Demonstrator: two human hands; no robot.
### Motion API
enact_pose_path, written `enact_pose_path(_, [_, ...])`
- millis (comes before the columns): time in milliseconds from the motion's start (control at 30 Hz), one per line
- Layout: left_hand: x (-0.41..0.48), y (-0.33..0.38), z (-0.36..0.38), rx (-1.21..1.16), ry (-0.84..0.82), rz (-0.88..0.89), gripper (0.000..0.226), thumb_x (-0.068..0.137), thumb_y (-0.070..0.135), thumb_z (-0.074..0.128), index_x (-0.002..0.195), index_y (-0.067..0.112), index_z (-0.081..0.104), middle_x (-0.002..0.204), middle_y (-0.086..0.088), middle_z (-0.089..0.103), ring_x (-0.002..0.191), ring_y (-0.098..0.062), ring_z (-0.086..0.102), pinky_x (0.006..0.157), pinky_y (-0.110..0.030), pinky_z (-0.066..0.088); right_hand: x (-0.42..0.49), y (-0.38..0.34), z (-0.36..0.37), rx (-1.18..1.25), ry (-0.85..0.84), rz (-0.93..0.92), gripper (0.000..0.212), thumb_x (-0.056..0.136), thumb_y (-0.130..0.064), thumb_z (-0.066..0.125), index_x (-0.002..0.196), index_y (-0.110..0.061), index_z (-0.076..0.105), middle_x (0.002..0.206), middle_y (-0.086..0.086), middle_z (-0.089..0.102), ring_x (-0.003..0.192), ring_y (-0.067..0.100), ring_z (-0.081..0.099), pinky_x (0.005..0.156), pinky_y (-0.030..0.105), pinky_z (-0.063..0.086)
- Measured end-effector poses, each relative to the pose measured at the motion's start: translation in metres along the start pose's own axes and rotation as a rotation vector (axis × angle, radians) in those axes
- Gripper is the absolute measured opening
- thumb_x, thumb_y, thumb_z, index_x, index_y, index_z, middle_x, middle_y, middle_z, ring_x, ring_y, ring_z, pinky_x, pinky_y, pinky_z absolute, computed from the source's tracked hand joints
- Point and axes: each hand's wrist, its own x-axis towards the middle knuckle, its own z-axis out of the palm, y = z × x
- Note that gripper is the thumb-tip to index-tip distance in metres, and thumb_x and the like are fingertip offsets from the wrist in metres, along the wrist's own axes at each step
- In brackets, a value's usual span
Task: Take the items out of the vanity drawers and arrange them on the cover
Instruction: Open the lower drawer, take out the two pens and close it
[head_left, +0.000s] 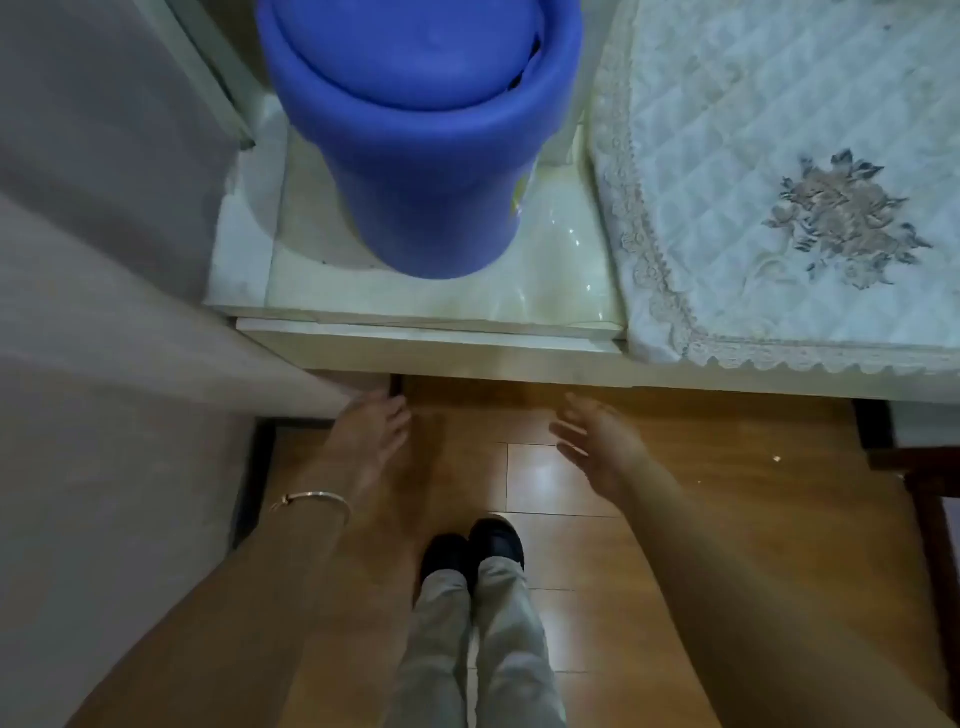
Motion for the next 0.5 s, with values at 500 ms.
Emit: enact_pose_path(500, [-0.057,-0.019,-0.032,-0.044,-0.001,0.073,0.028,0.092,0.007,0.046,0.119,0.009,0.052,0.124,-0.009,0.059,0.105,-0.019,0.059,0.094,-0.031,0.044,-0.048,0.038,0.001,-0.047,0.111,-0.055,0.025,0.095,-0.019,0.046,0.117,-0.008,0.050,0.114,0.009,0.059,0.103,0.023,0.058,0.096,0.039,0.044])
